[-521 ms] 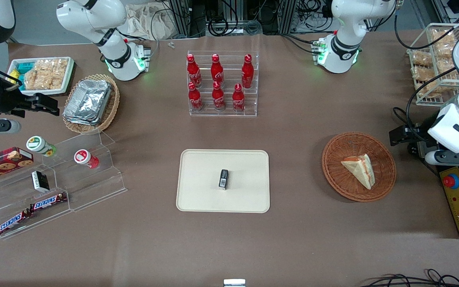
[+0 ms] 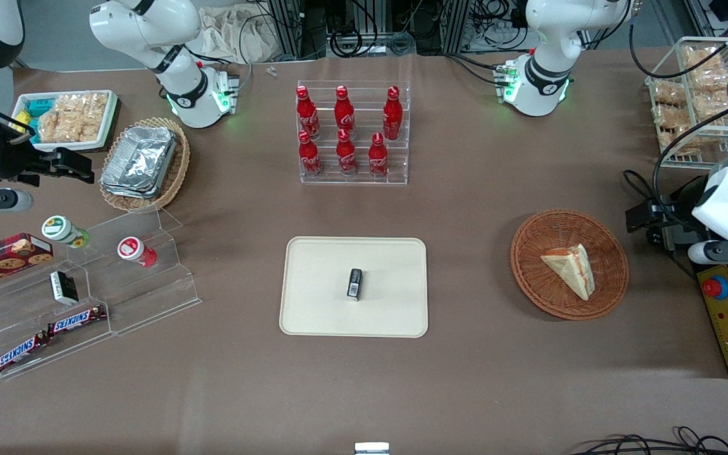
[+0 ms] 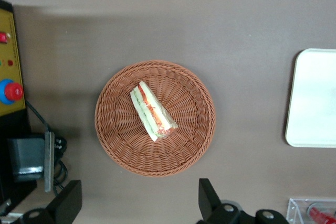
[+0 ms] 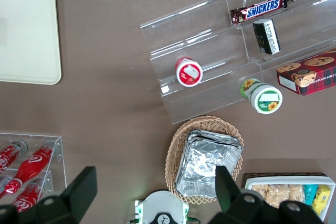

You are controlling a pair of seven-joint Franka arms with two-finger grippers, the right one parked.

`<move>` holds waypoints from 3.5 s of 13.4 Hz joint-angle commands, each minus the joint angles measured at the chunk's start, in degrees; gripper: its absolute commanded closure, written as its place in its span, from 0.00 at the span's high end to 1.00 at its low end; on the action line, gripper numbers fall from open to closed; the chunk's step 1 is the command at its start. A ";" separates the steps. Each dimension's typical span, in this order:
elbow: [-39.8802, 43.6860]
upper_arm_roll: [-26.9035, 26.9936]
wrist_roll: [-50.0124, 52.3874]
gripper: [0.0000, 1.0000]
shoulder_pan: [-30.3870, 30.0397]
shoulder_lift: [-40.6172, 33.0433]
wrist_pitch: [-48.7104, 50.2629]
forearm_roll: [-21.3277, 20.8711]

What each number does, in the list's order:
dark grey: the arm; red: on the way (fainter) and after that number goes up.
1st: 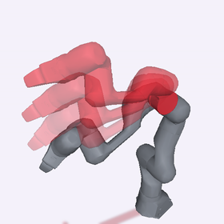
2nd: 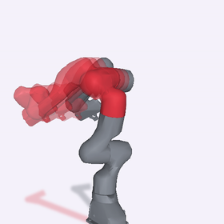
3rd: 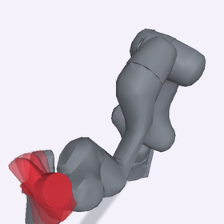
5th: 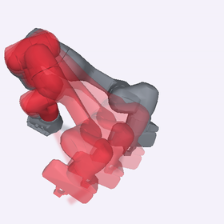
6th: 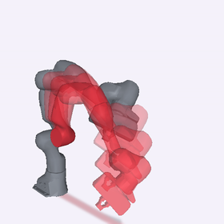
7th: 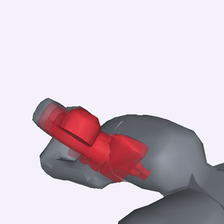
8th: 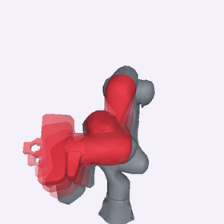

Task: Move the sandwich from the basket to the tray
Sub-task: 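Move the left gripper down over the sandwich in the wicker basket, then close the left gripper on the triangular sandwich and lift it, then carry the held sandwich over to the white tray beside the black box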

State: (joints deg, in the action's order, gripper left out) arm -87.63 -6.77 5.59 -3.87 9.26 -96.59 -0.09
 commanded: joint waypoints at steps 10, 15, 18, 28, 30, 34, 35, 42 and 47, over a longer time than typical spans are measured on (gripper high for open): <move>-26.86 -0.43 24.73 1.00 -1.23 1.29 -32.65 1.41; -31.19 -0.43 27.81 1.00 -1.31 6.11 -38.58 1.32; -31.20 -0.43 27.81 1.00 -1.32 7.70 -39.11 1.32; -31.63 -0.43 27.72 0.59 -1.32 11.84 -40.96 -3.50; -31.55 -0.43 27.89 0.13 -1.32 11.66 -40.87 -3.51; -29.18 -0.61 30.18 0.00 -1.32 10.26 -39.38 -3.51; -27.52 -0.61 30.01 0.00 -1.40 9.56 -36.50 -3.51; -0.30 -6.04 30.44 0.00 -1.32 9.99 -4.79 -2.63; 9.59 -17.29 38.22 0.00 -0.79 16.31 0.44 -4.30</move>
State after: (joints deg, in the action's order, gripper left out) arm -82.26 -19.77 37.94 -4.57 20.58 -97.72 -2.80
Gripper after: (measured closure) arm 0.837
